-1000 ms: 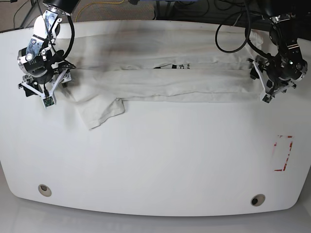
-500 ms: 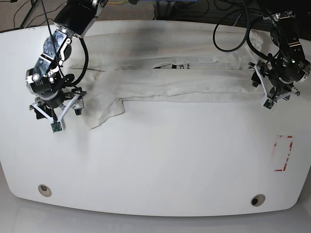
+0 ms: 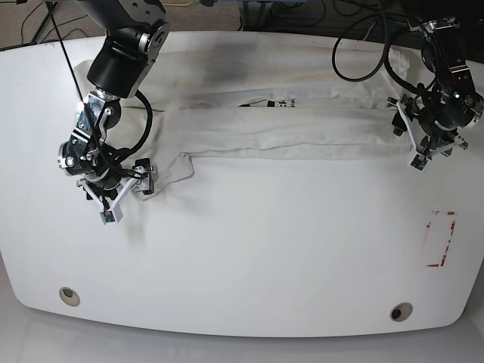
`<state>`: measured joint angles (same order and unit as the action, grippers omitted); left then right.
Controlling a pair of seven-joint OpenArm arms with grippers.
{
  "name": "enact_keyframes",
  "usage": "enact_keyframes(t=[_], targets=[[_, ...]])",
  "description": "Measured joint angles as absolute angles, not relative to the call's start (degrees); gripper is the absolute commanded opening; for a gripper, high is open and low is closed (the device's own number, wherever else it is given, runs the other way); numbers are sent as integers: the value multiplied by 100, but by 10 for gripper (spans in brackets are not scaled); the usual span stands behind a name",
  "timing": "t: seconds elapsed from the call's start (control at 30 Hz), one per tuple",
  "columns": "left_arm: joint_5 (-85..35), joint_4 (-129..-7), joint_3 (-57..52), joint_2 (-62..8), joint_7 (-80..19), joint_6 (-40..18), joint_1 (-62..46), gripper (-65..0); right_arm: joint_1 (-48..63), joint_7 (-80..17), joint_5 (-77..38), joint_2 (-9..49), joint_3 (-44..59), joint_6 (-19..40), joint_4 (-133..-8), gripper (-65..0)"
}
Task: Layout the t-shirt on the table in an organized manner, then fold the t-shirt properly
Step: 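Release the folded edge with the right gripper and regrasp the sleeve end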
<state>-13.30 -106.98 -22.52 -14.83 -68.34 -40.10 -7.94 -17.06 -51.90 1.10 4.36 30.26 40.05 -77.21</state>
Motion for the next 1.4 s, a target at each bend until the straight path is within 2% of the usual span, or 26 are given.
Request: enact_keyframes(t=[0.5,0.6,0.67,0.73,0.83,0.87,1.23,1.4], targets=[[-1313,-10698,-2252,-1481,-6812,-4010,-790,-290,-1710,-4517,69,510,3028,3994,-6860,-165],[-1310,-10698,-2250,-1479,-6814,-4010,-788,-290,-1710,-4519,67,513,3028,3994,-6855,-239],[-1310,-10698,-2250,-1479,-6812,-4010,-779,-290,-1708,-4519,67,513,3028,3992,-6855,-330],[-1308,-10698,-2250,-1481,-6814,-4010,-777,-290,-1706,-4528,71,523,3028,3990,-6853,-460],[-1308,-10698,-2250,-1481,-6814,-4010,-777,-290,-1706,-4567,91,523,3028,3992,-6849,-620],[-1308,-10698,-2250,-1481,-6814,-4010,-777,-290,-1702,-4565,91,521,3028,3988,-6847,-650],[-1291,-10698,-2233,-1479,-6812,-4010,-773,-290,-1627,-4805,106,467,3030,3994,-7212,-650],[-1291,-10694,-2233,-1481,-6812,-4010,-775,-290,-1542,-5505,-115,311,3068,3990,-7867,-650]])
